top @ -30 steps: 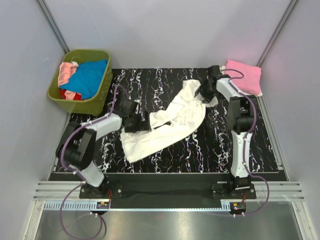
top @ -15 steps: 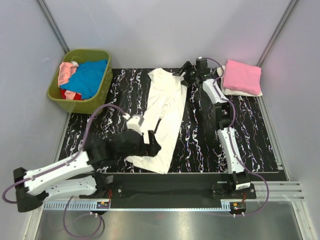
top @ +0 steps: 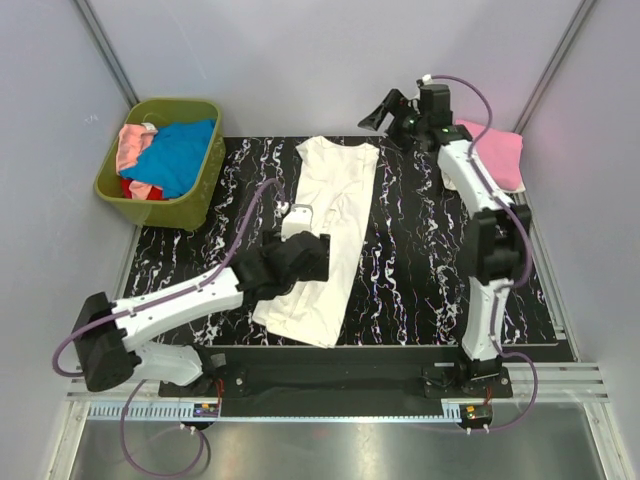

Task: Fold and stack the t-shirts
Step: Fold the tshirt

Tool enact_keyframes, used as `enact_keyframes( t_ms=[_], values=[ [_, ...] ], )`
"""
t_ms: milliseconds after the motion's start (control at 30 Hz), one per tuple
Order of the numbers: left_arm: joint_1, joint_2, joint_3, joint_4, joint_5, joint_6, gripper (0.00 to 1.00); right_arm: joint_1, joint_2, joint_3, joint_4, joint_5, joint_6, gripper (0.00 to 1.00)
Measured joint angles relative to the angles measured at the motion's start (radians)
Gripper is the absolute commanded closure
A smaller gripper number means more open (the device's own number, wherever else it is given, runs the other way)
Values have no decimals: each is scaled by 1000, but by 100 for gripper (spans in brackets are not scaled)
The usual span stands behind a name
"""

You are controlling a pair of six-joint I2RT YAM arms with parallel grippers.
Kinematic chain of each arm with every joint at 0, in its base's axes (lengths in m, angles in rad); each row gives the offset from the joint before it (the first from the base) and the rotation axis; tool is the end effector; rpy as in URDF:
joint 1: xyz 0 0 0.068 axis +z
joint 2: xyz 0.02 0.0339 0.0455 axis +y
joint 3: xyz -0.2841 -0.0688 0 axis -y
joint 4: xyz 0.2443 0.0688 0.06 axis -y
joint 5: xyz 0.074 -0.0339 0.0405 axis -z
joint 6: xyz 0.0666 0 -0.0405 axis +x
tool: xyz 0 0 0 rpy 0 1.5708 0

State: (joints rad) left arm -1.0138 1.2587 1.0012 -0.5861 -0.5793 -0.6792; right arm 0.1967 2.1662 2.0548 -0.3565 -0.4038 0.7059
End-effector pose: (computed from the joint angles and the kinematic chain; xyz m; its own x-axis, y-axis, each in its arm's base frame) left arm 0.1740 -0.2104 0.2828 -0.6326 0.0214 -0.7741 0.1549 0.9829 -0.0994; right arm 0.5338 0.1331 0.3202 -0.6763 0.4735 -0.5643 -0.1116 0.6913 0.7139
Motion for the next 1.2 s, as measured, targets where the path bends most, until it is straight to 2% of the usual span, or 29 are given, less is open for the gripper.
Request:
enact_keyframes(
  t_ms=[67,167,433,500,633,800,967,1200],
  values=[
    [1,35,30,-10,-10,18,2,8,-139,-138,-5,32,-25,7],
    [2,32,24,-39,-12,21,2,31,-180,-189,-53,90,-66,9],
    [64,-20,-106,-68,13,-34,1,150,27,-166,-257,281,-155,9],
    [104,-20,-153,-56,52,-49,2,178,87,-107,-320,316,-170,9],
    [177,0,-248,-4,143,-78,2,230,241,131,-435,370,-195,11],
    [182,146,-256,68,237,-109,8,259,389,386,-535,423,-217,11],
    [182,257,-210,111,297,-129,14,262,520,547,-608,467,-244,11],
    [140,261,-203,182,359,-212,15,262,603,672,-612,480,-287,9]
  ],
)
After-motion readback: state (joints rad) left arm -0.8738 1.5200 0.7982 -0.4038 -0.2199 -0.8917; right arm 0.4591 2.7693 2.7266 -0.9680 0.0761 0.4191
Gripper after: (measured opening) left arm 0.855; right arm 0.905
